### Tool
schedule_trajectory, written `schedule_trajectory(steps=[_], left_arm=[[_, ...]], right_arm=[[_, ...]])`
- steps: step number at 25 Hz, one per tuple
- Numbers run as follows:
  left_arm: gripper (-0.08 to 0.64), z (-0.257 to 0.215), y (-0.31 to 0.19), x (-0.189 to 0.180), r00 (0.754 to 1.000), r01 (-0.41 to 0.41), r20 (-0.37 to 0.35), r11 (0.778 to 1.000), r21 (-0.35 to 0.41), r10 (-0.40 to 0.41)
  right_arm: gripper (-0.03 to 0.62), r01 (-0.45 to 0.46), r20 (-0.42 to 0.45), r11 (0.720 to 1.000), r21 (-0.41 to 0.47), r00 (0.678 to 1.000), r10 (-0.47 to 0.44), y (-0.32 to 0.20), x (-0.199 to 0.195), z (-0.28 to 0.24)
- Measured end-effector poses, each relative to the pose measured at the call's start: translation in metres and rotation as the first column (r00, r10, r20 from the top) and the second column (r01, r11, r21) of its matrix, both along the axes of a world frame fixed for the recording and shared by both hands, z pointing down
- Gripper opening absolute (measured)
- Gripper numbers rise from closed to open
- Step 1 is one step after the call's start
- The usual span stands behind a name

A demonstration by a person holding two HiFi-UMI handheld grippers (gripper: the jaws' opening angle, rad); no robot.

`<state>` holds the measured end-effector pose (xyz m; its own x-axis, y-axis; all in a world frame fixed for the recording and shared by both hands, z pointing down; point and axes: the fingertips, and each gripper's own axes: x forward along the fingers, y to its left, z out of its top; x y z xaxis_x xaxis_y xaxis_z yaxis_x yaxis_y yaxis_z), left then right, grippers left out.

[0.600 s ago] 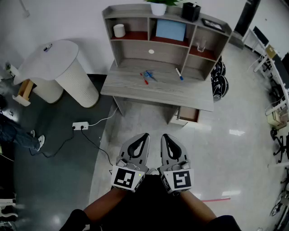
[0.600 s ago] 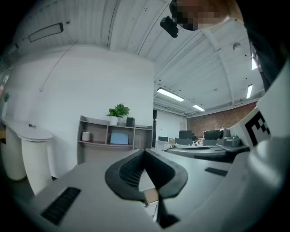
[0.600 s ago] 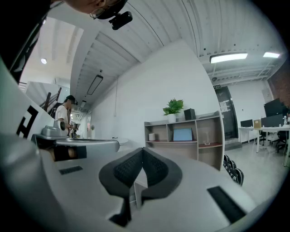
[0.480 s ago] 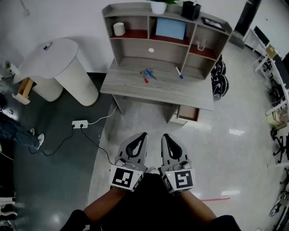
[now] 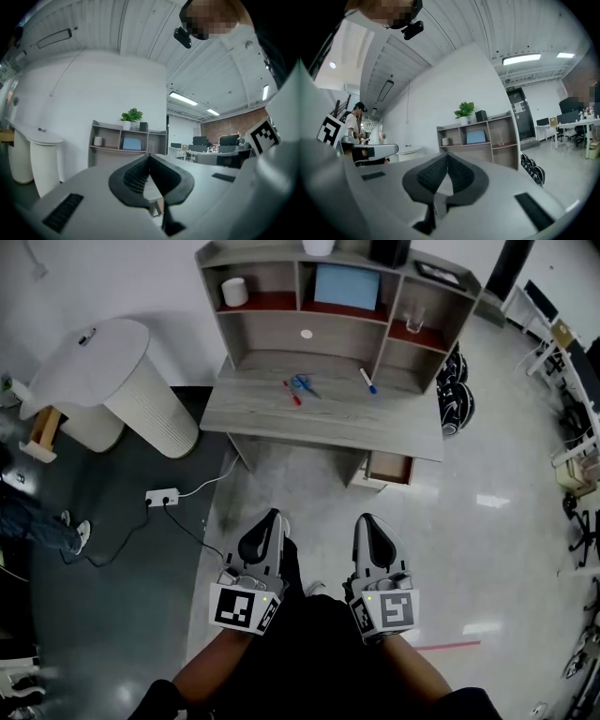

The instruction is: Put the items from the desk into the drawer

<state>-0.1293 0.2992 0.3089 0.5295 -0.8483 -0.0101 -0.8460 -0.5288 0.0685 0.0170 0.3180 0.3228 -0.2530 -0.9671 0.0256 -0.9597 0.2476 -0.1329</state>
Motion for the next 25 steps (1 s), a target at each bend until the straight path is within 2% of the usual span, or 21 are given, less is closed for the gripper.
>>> schedule_trajectory(steps=[8,11,18,22,25], left_arm=[[0.003,0.002,-0.06,-0.004,1.0,-0.019,-0.005,1.0,-0.006,0.019],[0.003,0.0,-0.093,-0.009,1.0,-0.028,-0.013,1.0,-0.013,0.027],[0.003,-0.008,-0.173,-0.031,1.0,-0.023,0.005,0.999,0.025,0.023],[0.003,-0.011,-0.21,-0.038,0.999,-0.032,0.028,0.999,0.015,0.032],[0.003,-0.009,-0.24,-0.048,0.999,-0.055,-0.003,0.998,-0.012,0.055]], right_arm=[[0.018,-0.01,-0.035,0.999,-0.052,0.999,0.009,-0.052,-0.007,0.01],[0.018,-0.009,-0.051,0.997,-0.077,0.999,0.005,-0.085,-0.015,0.014],[0.018,0.005,-0.075,0.993,-0.119,0.997,-0.014,-0.172,-0.046,0.019],[0.018,0.043,-0.051,0.994,-0.097,0.998,-0.048,-0.22,-0.074,0.008],[0.018,0.045,-0.05,0.996,-0.076,0.998,-0.048,-0.253,-0.089,-0.001]])
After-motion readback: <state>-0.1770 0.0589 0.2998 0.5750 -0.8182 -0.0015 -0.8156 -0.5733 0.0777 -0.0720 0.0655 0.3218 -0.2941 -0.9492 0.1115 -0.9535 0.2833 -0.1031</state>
